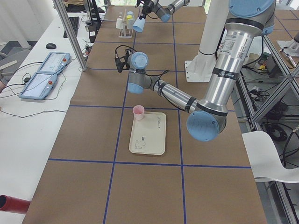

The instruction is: Transfer IKEA cup to right arm and place on rack

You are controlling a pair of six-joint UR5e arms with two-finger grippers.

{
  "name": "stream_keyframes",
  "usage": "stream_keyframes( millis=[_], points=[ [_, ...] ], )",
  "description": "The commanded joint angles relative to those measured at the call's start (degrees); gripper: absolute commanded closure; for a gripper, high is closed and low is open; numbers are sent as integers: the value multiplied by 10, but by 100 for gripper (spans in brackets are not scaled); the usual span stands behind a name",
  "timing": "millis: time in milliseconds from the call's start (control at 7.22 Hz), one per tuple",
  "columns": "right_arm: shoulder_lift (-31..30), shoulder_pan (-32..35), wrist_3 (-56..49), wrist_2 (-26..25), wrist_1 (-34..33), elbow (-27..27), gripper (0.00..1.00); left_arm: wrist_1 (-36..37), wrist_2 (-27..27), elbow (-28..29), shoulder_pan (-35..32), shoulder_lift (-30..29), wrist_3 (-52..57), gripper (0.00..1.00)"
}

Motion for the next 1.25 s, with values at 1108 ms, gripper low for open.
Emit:
stream_keyframes(
  millis=[1108],
  points=[
    [80,314,-649,170,-598,-127,100,360,-3,-36,-48,106,408,3]
  ],
)
